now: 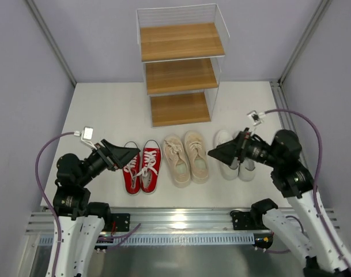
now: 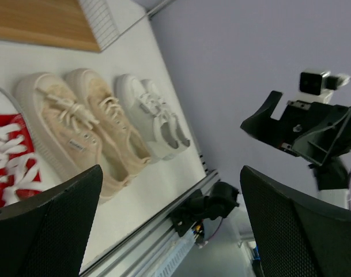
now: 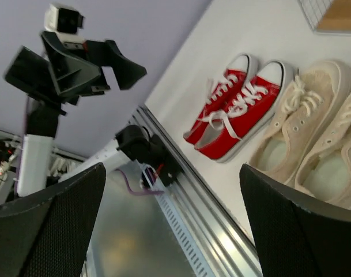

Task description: Place and organize the shoes onto the shoe shelf

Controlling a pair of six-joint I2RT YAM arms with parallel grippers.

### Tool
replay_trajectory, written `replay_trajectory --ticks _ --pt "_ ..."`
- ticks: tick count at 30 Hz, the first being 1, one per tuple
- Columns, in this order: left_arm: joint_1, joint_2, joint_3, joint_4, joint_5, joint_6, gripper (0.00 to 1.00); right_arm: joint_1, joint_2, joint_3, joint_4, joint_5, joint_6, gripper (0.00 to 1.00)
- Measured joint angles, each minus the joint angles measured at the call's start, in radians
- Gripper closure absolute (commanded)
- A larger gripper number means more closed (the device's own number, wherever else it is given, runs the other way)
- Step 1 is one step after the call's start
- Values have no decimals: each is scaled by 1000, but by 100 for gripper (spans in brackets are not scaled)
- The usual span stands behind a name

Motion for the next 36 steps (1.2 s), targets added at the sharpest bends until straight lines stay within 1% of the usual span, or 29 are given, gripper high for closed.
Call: replay_trajectory --ticks 3,5,7,8,11,14,17,21,25,28,30,31,32,33,34,35,36 --pt "0 21 1 -123 -52 66 0 352 213 132 -137 259 -91 3" --pt "0 39 2 -200 -89 108 0 572 389 252 -221 467 -135 3" --pt "0 55 3 -275 -125 141 0 678 551 332 -259 640 -163 3" --pt "0 58 3 -301 -136 151 0 700 602 338 -262 698 -171 3" --pt "0 40 3 -379 -166 179 0 713 689 311 -294 849 -182 3" --pt "0 -8 3 -428 -188 192 0 721 728 298 -340 998 -173 3" --pt "0 -49 3 -460 -205 196 0 732 741 293 -356 1101 -152 2" --pt "0 -50 3 -480 -217 204 0 741 748 233 -316 1149 -135 3" --pt "0 -38 3 -481 -218 210 0 741 795 179 -266 1142 -121 3" --pt "0 -34 3 -481 -224 211 0 741 840 151 -228 1123 -106 0" --pt "0 -33 3 -481 -227 213 0 743 869 142 -199 1112 -99 7" --pt "0 -32 3 -481 -228 213 0 744 880 140 -191 1107 -96 13" --pt "0 -29 3 -481 -229 214 0 745 891 139 -182 1104 -94 33" --pt "0 -27 3 -481 -229 214 0 745 905 139 -170 1101 -94 42" --pt "0 -25 3 -481 -230 214 0 745 914 139 -163 1098 -90 54" --pt "0 -24 3 -481 -232 214 0 745 927 139 -153 1098 -87 62" --pt "0 -23 3 -481 -232 213 0 745 936 139 -148 1098 -87 75"
